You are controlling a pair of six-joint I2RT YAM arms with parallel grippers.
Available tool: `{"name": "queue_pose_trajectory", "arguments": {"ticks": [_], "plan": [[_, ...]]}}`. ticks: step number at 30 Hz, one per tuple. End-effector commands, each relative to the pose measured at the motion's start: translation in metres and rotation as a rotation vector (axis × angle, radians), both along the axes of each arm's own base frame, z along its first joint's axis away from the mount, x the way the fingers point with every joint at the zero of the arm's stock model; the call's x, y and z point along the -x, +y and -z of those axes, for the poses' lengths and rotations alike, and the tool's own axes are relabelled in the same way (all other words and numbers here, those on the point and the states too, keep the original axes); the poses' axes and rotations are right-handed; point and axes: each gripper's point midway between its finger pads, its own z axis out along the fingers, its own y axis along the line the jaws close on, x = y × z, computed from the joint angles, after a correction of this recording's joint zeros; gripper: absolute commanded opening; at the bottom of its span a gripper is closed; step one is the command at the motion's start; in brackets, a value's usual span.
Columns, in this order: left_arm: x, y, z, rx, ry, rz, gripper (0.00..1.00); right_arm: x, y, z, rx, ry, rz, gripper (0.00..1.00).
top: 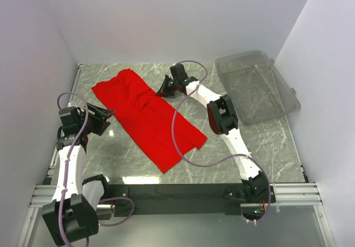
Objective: Fold and stack the t-shirts
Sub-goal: Fold the tshirt
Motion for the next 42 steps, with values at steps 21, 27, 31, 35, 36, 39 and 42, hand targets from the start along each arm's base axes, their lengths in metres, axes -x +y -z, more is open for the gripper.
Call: {"name": "queue_pose_trajectory", "arguments": {"ticks": [21,27,31,35,36,39,42], "plan": [[-0.010,-0.001,0.013,0.015,-0.011,0.020,0.69,-0.071,-0.121,-0.007,0.045,-0.040,0.272,0.00],[-0.009,-0.009,0.019,0.038,-0.003,0.059,0.69,-0.084,-0.146,-0.022,0.076,-0.085,0.342,0.00],[-0.004,-0.019,0.034,0.062,0.017,0.086,0.69,-0.080,-0.152,-0.019,0.084,-0.079,0.331,0.00],[0.000,-0.034,0.042,0.075,0.025,0.131,0.69,-0.070,-0.134,-0.023,0.051,-0.093,0.223,0.31],[0.001,-0.037,0.046,0.077,0.040,0.145,0.69,-0.066,-0.129,-0.026,0.054,-0.107,0.188,0.38],[0.009,-0.053,0.059,0.076,0.104,0.198,0.69,-0.062,-0.127,-0.040,0.098,-0.176,0.130,0.57],[0.020,-0.070,0.075,0.055,0.184,0.251,0.69,-0.061,-0.147,-0.073,0.180,-0.307,0.104,0.70]]}}
